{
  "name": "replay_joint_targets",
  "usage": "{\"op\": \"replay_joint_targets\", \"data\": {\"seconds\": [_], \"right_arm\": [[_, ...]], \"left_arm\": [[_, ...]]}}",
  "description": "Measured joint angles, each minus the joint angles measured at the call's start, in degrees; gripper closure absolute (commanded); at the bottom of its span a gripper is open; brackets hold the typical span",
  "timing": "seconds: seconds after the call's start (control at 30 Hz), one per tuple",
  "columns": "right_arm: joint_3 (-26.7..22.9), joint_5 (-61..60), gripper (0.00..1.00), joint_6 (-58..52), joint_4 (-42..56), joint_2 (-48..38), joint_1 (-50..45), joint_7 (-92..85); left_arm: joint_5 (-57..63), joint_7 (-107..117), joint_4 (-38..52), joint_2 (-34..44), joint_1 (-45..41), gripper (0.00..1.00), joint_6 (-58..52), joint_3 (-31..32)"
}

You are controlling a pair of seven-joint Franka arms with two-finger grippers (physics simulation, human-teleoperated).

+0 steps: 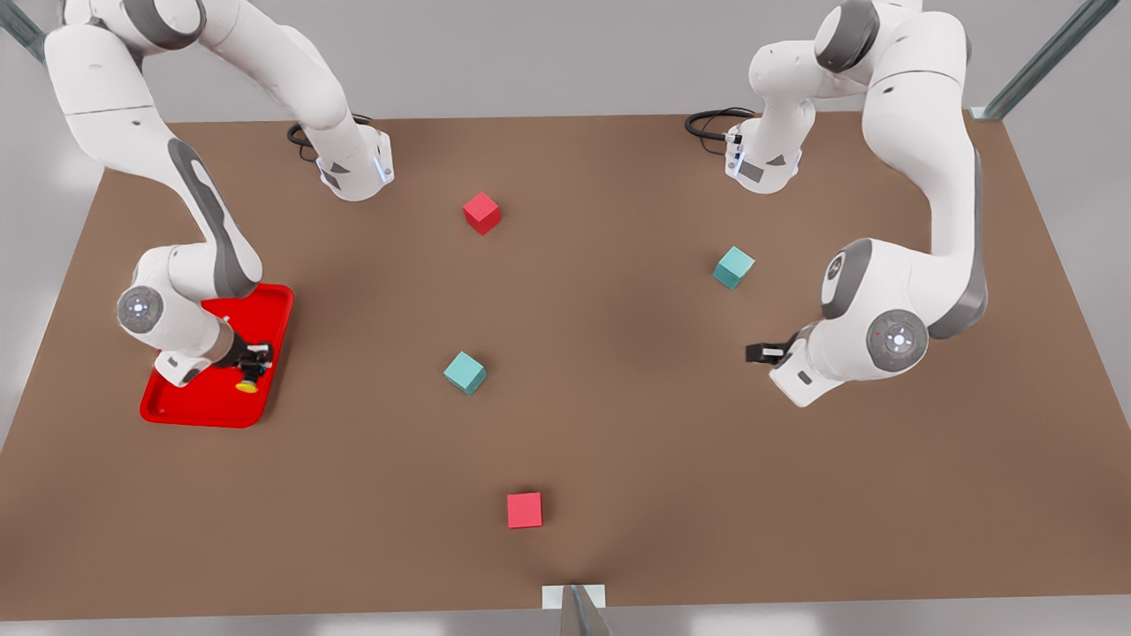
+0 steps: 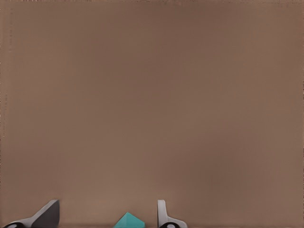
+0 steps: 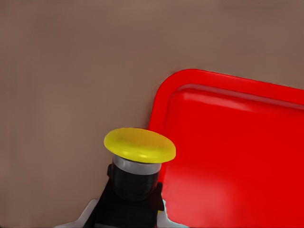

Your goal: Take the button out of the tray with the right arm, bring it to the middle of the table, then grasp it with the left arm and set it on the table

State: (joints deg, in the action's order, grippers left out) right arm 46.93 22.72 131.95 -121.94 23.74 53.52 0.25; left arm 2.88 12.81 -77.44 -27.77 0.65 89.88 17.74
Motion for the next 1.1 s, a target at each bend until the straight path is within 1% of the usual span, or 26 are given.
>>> {"op": "replay_joint_targets", "data": {"seconds": [0.07,0.1,0.13,0.17,0.27,0.3,0.37,0.43,0.53,0.57,0.67,0.87,0.9,0.93,0.97,1.1], "right_arm": [[-0.5,-4.5,0.50,-2.8,3.4,-0.3,-8.6,2.0],[-2.2,-6.7,0.50,-4.1,5.4,-0.2,-13.7,3.1],[-5.3,-9.0,0.50,-5.5,8.0,-0.1,-19.9,4.4],[-9.3,-11.7,0.50,-6.9,10.6,0.0,-26.8,5.7],[-26.1,-19.9,0.50,-11.2,22.1,3.3,-51.4,9.7],[-30.4,-22.3,0.50,-12.9,26.3,4.9,-58.0,11.2],[-36.7,-27.0,0.49,-15.9,34.5,9.4,-68.9,14.3],[-45.2,-32.6,0.49,-18.6,42.2,14.0,-80.2,17.4],[-52.5,-39.9,0.49,-22.4,55.3,23.1,-89.5,21.6],[-53.9,-41.7,0.49,-23.2,58.0,25.6,-91.5,22.8],[-55.0,-45.2,0.49,-24.0,62.4,30.2,-95.0,26.2],[-55.0,-47.4,0.45,-22.5,63.2,33.4,-98.2,31.6],[-55.0,-47.5,0.43,-22.0,63.3,34.1,-98.3,32.3],[-55.0,-47.6,0.28,-21.5,63.3,34.5,-98.4,33.1],[-55.0,-47.6,0.00,-21.0,63.5,34.9,-98.5,33.7],[-55.0,-47.7,0.00,-20.1,64.7,35.7,-98.6,36.1]], "left_arm": [[-0.2,0.0,1.3,0.3,0.7,0.00,-0.1,0.1],[-0.2,0.1,2.5,0.5,1.2,0.00,-0.1,0.1],[-0.3,0.1,3.9,0.6,1.7,0.00,-0.2,0.1],[-0.5,0.1,5.0,2.1,2.1,0.00,-0.7,0.2],[-1.3,0.2,6.1,4.3,2.3,0.00,-2.2,0.5],[-1.4,0.2,7.0,5.3,2.4,0.00,-2.7,0.6],[-1.6,0.3,7.9,6.5,2.6,0.00,-3.5,0.6],[-1.8,0.4,8.2,8.8,2.4,0.00,-4.1,0.7],[-1.8,0.5,7.9,9.1,2.4,0.00,-4.5,0.6],[-1.8,0.6,7.8,8.6,1.8,0.00,-4.6,0.6],[-1.6,0.8,7.6,7.5,1.5,0.00,-4.7,0.6],[-1.5,1.1,7.6,7.5,1.9,0.00,-4.9,0.4],[-1.5,1.1,7.6,7.5,2.0,0.00,-4.9,0.3],[-1.4,1.1,7.6,7.5,2.0,0.00,-4.9,0.2],[-1.4,1.2,7.6,7.4,2.0,0.00,-4.9,0.2],[-1.3,1.2,7.5,7.4,2.4,0.00,-5.0,0.0]]}}
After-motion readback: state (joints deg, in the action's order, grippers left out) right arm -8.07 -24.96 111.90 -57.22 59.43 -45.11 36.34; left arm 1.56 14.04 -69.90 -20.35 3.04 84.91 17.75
